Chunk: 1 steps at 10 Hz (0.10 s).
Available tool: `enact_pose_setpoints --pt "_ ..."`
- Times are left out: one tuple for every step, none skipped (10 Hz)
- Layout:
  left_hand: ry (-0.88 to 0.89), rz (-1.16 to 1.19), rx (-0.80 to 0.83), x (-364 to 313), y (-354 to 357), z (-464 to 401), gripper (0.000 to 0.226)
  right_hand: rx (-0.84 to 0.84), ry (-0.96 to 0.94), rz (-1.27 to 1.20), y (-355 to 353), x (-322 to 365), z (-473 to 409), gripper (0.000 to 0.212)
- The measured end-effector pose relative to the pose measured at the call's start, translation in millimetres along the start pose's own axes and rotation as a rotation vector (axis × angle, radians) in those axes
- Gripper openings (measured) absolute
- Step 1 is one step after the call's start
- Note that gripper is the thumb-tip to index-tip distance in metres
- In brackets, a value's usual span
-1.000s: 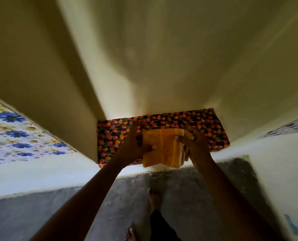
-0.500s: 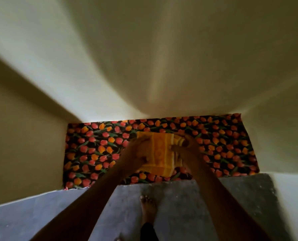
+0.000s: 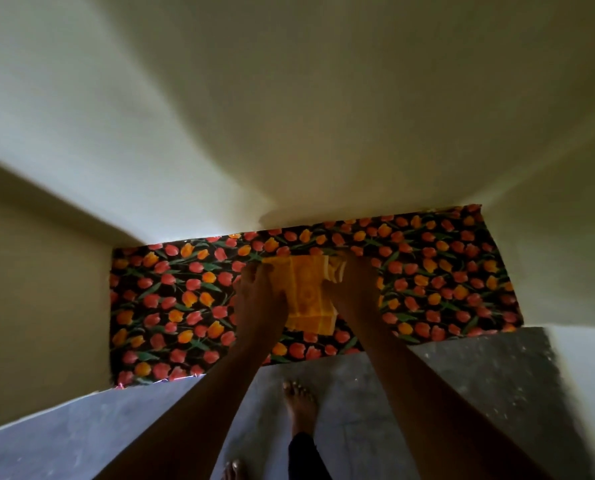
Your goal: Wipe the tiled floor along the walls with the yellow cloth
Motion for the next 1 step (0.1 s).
enact_pose_setpoints --pt "0.075 0.277 -0.022 -40.2 -24.4 11.0 0.042 -0.132 -0.022 -0.075 -37.2 13.2 42.1 0.047"
Point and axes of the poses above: each hand's wrist, its own z-axis away from the middle knuckle, its own y-axis out of the palm, x = y × z, the point moved 4 cm from there along -z, towards the middle knuckle, and after that the axes turned 13 degrees about z, right-handed, at the moved point
